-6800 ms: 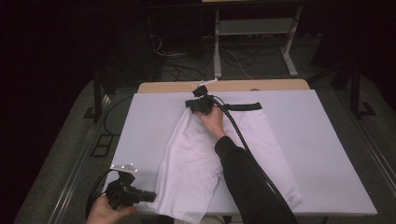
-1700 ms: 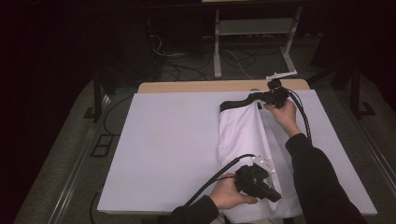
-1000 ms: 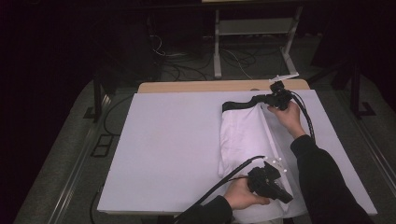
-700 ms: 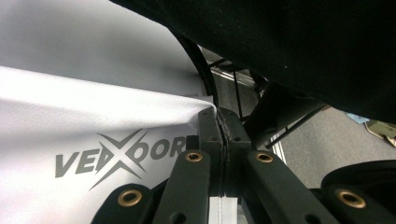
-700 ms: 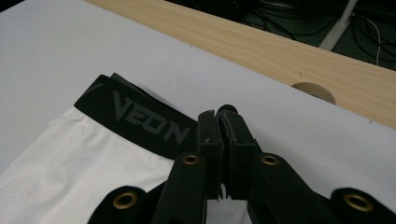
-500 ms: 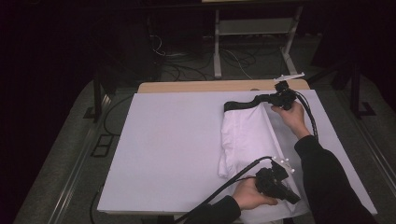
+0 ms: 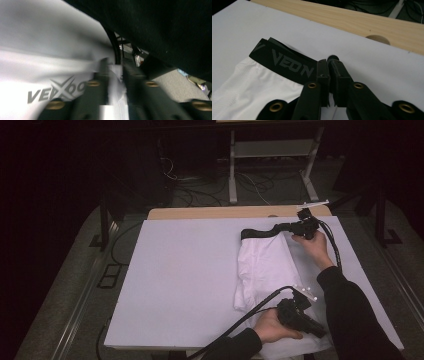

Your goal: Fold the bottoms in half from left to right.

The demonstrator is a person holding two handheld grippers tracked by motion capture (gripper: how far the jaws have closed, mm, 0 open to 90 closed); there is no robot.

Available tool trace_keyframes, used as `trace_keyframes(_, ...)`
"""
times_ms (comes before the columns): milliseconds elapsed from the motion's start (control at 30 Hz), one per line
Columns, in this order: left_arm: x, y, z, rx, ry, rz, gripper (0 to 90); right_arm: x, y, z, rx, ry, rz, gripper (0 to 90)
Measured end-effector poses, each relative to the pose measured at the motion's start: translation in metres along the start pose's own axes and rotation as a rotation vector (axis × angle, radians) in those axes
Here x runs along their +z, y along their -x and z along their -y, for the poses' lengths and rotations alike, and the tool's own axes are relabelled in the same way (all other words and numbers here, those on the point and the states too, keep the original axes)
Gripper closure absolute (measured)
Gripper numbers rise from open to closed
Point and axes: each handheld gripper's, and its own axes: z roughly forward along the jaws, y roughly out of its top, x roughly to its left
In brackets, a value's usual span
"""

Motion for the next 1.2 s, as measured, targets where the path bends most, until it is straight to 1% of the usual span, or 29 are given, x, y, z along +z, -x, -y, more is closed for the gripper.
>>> trace_keyframes(33, -0.001, 0.000, 0.000, 0.002, 0.014, 0.010, 68.5, 0.000, 0.000, 0.000, 0.020, -0.002, -0.001, 78.1)
trace_keyframes(67, -0.001, 0.000, 0.000, 0.002, 0.014, 0.010, 65.7, 0.000, 0.000, 0.000, 0.020, -0.002, -0.001, 78.1)
trace_keyframes(100, -0.002, 0.002, 0.000, 0.006, 0.023, 0.007, 58.8, -0.001, -0.001, 0.000, 0.037, 0.006, -0.002, 68.4)
trace_keyframes(133, -0.002, 0.002, 0.000, 0.006, 0.023, 0.007, 56.1, -0.002, -0.002, -0.001, 0.031, 0.010, 0.004, 64.8)
trace_keyframes(167, -0.005, 0.005, 0.000, 0.024, 0.040, -0.009, 53.2, -0.003, -0.003, -0.001, 0.027, 0.015, 0.007, 60.9)
trace_keyframes(200, -0.005, 0.005, 0.000, 0.024, 0.040, -0.009, 48.5, -0.003, -0.004, -0.002, 0.030, 0.016, 0.001, 56.7)
trace_keyframes(233, -0.008, 0.011, 0.000, 0.057, 0.060, -0.063, 42.3, -0.003, -0.005, -0.002, 0.030, 0.015, 0.002, 50.9)
trace_keyframes(267, -0.008, 0.011, 0.000, 0.057, 0.060, -0.063, 37.9, -0.003, -0.005, -0.002, 0.030, 0.015, 0.002, 50.9)
trace_keyframes(300, -0.011, 0.015, 0.000, 0.085, 0.066, -0.095, 33.8, -0.005, -0.007, -0.003, 0.032, 0.018, -0.015, 44.4)
trace_keyframes(333, -0.011, 0.015, 0.000, 0.085, 0.066, -0.095, 31.5, -0.005, -0.007, -0.003, 0.032, 0.018, -0.015, 44.4)
trace_keyframes(367, -0.014, 0.016, -0.001, 0.081, 0.072, -0.103, 28.7, -0.005, -0.008, -0.004, 0.036, 0.019, -0.026, 36.7)
trace_keyframes(400, -0.014, 0.016, -0.001, 0.081, 0.072, -0.103, 27.0, -0.005, -0.008, -0.004, 0.036, 0.019, -0.026, 36.7)
trace_keyframes(433, -0.018, 0.015, -0.001, 0.085, 0.073, -0.113, 23.0, -0.006, -0.010, -0.005, 0.031, 0.015, -0.029, 31.2)
trace_keyframes(467, -0.018, 0.015, -0.001, 0.085, 0.073, -0.113, 21.5, -0.006, -0.010, -0.005, 0.031, 0.015, -0.029, 31.2)
trace_keyframes(500, -0.021, 0.015, -0.001, 0.079, 0.080, -0.144, 19.1, -0.006, -0.012, -0.007, 0.031, 0.012, -0.028, 25.4)
trace_keyframes(533, -0.021, 0.015, -0.001, 0.079, 0.080, -0.144, 15.7, -0.006, -0.012, -0.007, 0.031, 0.012, -0.028, 25.4)
trace_keyframes(567, -0.027, 0.012, 0.000, 0.073, 0.094, -0.148, 12.8, -0.008, -0.015, -0.008, 0.032, 0.009, -0.029, 18.4)
trace_keyframes(633, -0.030, 0.011, 0.000, 0.072, 0.105, -0.154, 12.7, -0.009, -0.016, -0.009, 0.035, 0.008, -0.027, 16.3)
trace_keyframes(667, -0.033, 0.010, 0.000, 0.069, 0.114, -0.153, 10.5, -0.010, -0.017, -0.010, 0.038, 0.011, -0.033, 13.5)
trace_keyframes(700, -0.037, 0.009, 0.001, 0.064, 0.123, -0.158, 4.4, -0.012, -0.018, -0.010, 0.031, 0.008, -0.047, 10.9)
trace_keyframes(733, -0.037, 0.009, 0.001, 0.064, 0.123, -0.158, 2.0, -0.012, -0.018, -0.010, 0.031, 0.008, -0.047, 10.9)
trace_keyframes(767, -0.043, 0.008, 0.001, 0.074, 0.117, -0.190, 0.0, -0.012, -0.019, -0.010, 0.032, -0.001, -0.053, 2.1)
trace_keyframes(867, -0.049, 0.006, 0.001, 0.069, 0.124, -0.207, 0.0, -0.013, -0.022, -0.010, 0.033, -0.003, -0.061, 0.0)
trace_keyframes(900, -0.056, 0.005, 0.002, 0.073, 0.133, -0.225, 0.0, -0.015, -0.024, -0.009, 0.032, 0.003, -0.063, 0.0)
trace_keyframes(933, -0.056, 0.005, 0.002, 0.073, 0.133, -0.225, 0.0, -0.015, -0.024, -0.009, 0.032, 0.003, -0.063, 0.0)
trace_keyframes(967, -0.063, 0.004, 0.002, 0.065, 0.143, -0.244, 0.0, -0.016, -0.027, -0.008, 0.029, 0.003, -0.063, 0.0)
trace_keyframes(1000, -0.063, 0.004, 0.002, 0.065, 0.143, -0.244, 0.0, -0.016, -0.027, -0.008, 0.029, 0.003, -0.063, 0.0)
trace_keyframes(1100, -0.076, 0.002, 0.002, 0.073, 0.150, -0.274, 0.0, -0.020, -0.031, -0.008, 0.020, 0.006, -0.062, 0.0)
trace_keyframes(1200, -0.083, 0.002, 0.003, 0.069, 0.161, -0.283, 0.0, -0.023, -0.033, -0.009, 0.014, 0.012, -0.062, 0.0)
